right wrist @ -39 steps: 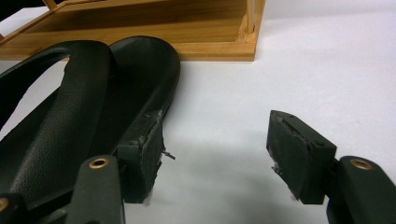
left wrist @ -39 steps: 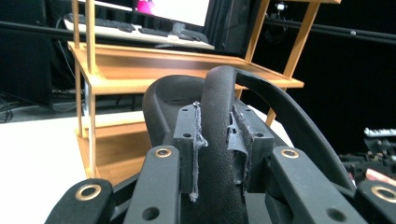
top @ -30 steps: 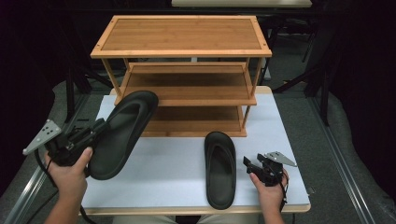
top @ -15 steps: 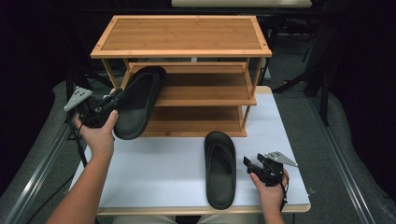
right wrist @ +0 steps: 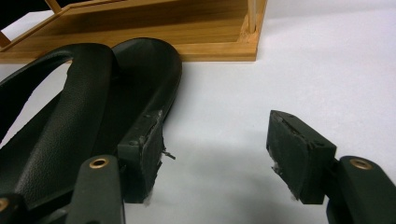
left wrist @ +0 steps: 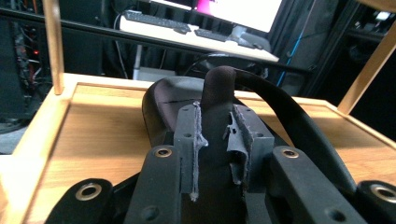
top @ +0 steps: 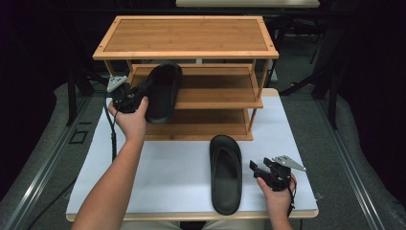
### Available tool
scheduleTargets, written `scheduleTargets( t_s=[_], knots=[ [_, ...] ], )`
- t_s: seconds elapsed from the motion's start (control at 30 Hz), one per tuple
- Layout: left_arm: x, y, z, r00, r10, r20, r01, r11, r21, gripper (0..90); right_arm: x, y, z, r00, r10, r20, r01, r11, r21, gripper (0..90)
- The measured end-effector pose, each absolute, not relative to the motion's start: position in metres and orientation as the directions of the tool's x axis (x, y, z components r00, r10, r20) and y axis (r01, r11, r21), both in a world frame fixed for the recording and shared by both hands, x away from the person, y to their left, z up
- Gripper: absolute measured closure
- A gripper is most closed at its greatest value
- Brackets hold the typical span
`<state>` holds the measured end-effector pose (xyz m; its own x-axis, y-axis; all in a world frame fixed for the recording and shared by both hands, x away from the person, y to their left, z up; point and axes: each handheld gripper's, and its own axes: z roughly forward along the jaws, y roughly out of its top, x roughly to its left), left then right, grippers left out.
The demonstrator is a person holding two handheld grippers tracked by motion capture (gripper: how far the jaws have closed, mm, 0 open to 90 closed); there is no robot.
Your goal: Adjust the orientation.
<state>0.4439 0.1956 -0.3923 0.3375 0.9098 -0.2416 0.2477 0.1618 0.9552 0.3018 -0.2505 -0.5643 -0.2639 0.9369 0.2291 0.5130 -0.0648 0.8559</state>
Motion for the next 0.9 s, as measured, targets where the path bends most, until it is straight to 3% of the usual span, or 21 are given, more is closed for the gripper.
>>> scheduleTargets(
  t_s=[0.3,0.43,0.67,0.83,0.9],
  knots=[
    [0.446,0.185,-0.392,0.382,0.893,-0.238,0.27,0.138,0.953,68.1,0.301,-0.25,-0.563,-0.267,0.939,0.216,0.524,-0.047,0.851,36.0],
    [0.437,0.193,-0.386,0.409,0.878,-0.249,0.262,0.148,0.954,60.8,0.301,-0.249,-0.563,-0.265,0.941,0.212,0.502,-0.053,0.863,36.3],
    [0.406,0.216,-0.386,0.462,0.859,-0.219,0.238,0.117,0.964,58.1,0.297,-0.247,-0.56,-0.268,0.944,0.191,0.491,-0.037,0.87,36.4],
    [0.386,0.239,-0.4,0.483,0.859,-0.174,0.218,0.074,0.973,57.2,0.295,-0.245,-0.559,-0.272,0.944,0.187,0.487,-0.032,0.873,36.4],
    [0.375,0.25,-0.411,0.506,0.841,-0.193,0.228,0.085,0.97,54.6,0.294,-0.244,-0.557,-0.273,0.945,0.179,0.486,-0.026,0.874,36.4]
  ],
)
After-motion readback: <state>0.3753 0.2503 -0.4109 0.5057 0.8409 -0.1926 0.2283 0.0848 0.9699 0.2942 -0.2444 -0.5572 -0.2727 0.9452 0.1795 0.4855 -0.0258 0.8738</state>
